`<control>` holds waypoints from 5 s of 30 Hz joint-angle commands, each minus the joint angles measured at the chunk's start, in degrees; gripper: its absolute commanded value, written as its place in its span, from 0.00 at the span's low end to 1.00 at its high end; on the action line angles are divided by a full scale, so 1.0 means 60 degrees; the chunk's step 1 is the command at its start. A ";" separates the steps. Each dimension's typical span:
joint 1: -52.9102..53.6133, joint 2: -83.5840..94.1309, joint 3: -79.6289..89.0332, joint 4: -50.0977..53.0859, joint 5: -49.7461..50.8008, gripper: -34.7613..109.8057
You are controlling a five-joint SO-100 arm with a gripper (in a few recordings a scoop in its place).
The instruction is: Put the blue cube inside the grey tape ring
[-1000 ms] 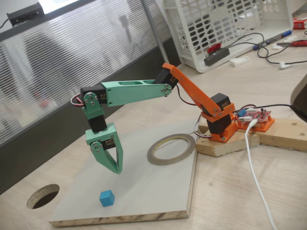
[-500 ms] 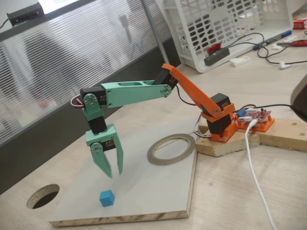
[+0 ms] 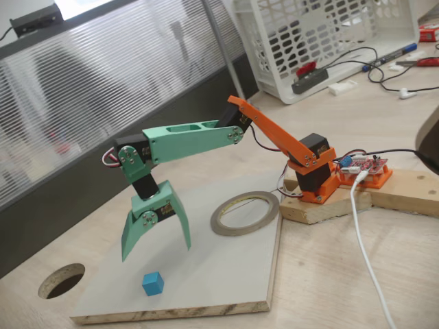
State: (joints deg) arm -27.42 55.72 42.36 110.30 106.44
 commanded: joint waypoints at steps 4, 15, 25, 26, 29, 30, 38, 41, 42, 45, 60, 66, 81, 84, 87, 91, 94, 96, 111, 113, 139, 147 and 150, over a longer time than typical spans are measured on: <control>-0.0132 0.0044 -0.0117 0.0190 0.0029 0.88; -0.0117 0.0015 -0.0117 -0.0264 0.0015 0.88; 0.0015 -0.1245 -0.0015 -0.2065 0.0029 0.88; 0.0015 -0.1289 -0.0015 -0.2139 0.0029 0.88; 0.0029 -0.1304 0.0015 -0.2139 0.0059 0.88; 0.0029 -0.1304 0.0015 -0.2124 0.0059 0.88; 0.0029 -0.1318 0.0015 -0.2139 0.0044 0.88; -0.0059 -0.1553 0.0015 -0.2153 0.0000 0.88; -0.0059 -0.1714 0.0015 -0.2153 0.0015 0.88; -0.0073 -0.1816 0.0000 -0.2153 0.0015 0.88; 0.0015 -0.1729 -0.0103 -0.3853 0.0015 0.55; 0.0015 -0.1729 -0.0103 -0.4146 0.0059 0.44; 0.0000 -0.1553 0.0000 -0.4365 0.0059 0.28; 0.0015 -0.1128 0.0015 -0.4365 0.0088 0.28; 0.0015 -0.0996 0.0029 -0.4365 0.0088 0.28; 0.0015 -0.0088 0.1216 -0.4365 0.0044 0.28; 0.0015 0.1846 0.2915 -0.4380 0.0044 0.28; 0.0015 0.3135 0.3984 -0.4380 0.0029 0.28; 0.4658 0.6094 0.6973 -0.4995 0.0000 0.28; 0.5024 0.6108 0.7017 -0.5376 0.0000 0.28; 0.6768 1.0605 1.3682 -0.5684 0.0000 0.28; 0.6753 1.0605 1.3784 -0.5610 0.0059 0.28; 0.6782 1.0591 1.3784 -0.5654 0.0073 0.28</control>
State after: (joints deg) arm 12.57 117.42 124.98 76.73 105.91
